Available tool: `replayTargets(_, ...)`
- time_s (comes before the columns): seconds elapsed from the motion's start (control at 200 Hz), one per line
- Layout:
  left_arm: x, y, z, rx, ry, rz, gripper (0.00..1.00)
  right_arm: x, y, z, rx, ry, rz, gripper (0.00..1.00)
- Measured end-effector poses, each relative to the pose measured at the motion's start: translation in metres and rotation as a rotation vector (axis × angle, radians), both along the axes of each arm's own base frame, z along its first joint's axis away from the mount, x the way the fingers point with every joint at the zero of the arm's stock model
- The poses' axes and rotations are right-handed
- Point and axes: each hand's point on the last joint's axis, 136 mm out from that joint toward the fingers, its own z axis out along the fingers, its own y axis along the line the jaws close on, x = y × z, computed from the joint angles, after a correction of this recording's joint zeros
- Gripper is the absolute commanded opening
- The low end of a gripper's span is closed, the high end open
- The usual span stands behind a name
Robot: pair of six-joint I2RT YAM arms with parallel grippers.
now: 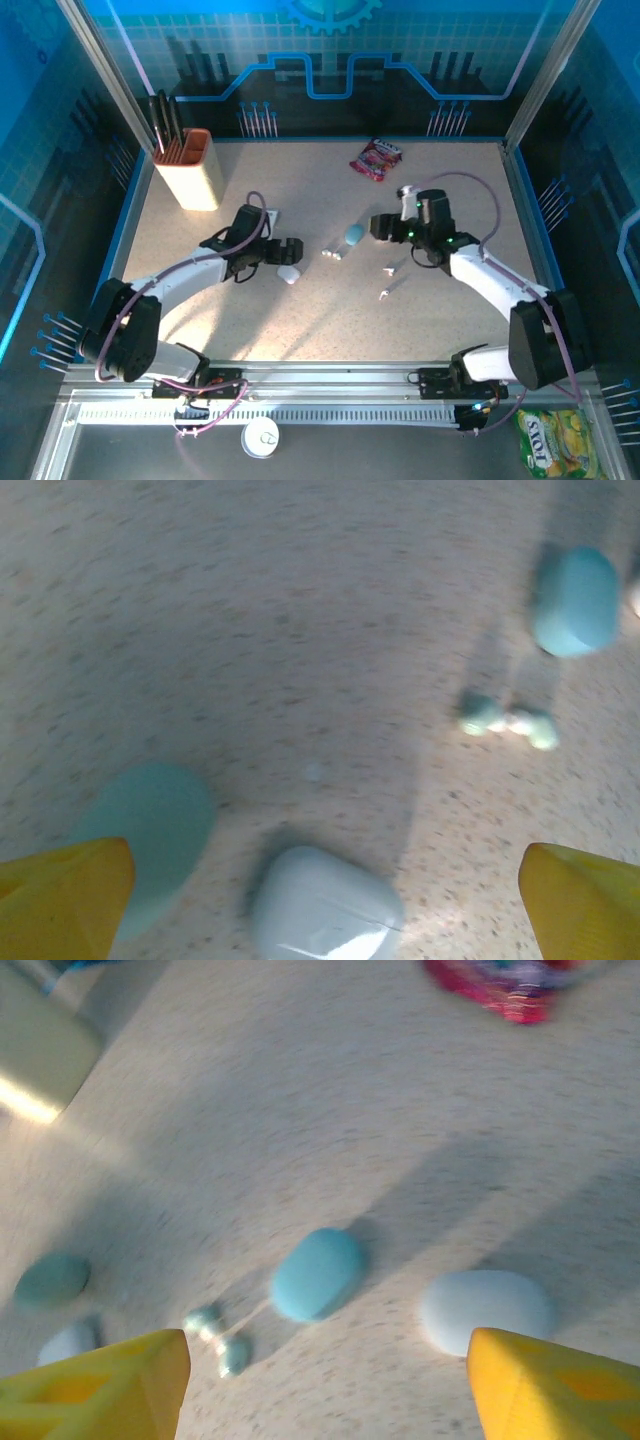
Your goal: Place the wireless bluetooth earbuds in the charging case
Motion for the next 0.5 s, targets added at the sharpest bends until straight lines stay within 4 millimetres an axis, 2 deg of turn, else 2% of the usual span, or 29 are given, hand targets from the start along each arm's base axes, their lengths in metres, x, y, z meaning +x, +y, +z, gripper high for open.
replayTargets(0.08,0.005,0.017,-0.002,-0.036,0.032,0.087,0.99,-0.017,0.031,0.001,-0.052,-0.035,0.112,0.75)
replayTargets(0.2,0.008,0.03,-0.003,-0.09,0.056,0.167,0.99,-0.045,0.075,-0.002,-0.11,-0.077,0.263,0.75)
replayTargets(0.315,0.006,0.046,-0.007,-0.123,0.078,0.248,0.99,-0.067,0.118,-0.017,-0.179,-0.098,0.402,0.76)
replayTargets(0.39,0.004,0.058,-0.008,-0.145,0.08,0.303,0.99,-0.076,0.142,-0.03,-0.225,-0.092,0.471,0.77)
replayTargets(0.5,0.002,0.073,-0.007,-0.171,0.069,0.367,0.99,-0.076,0.175,-0.044,-0.282,-0.098,0.533,0.77)
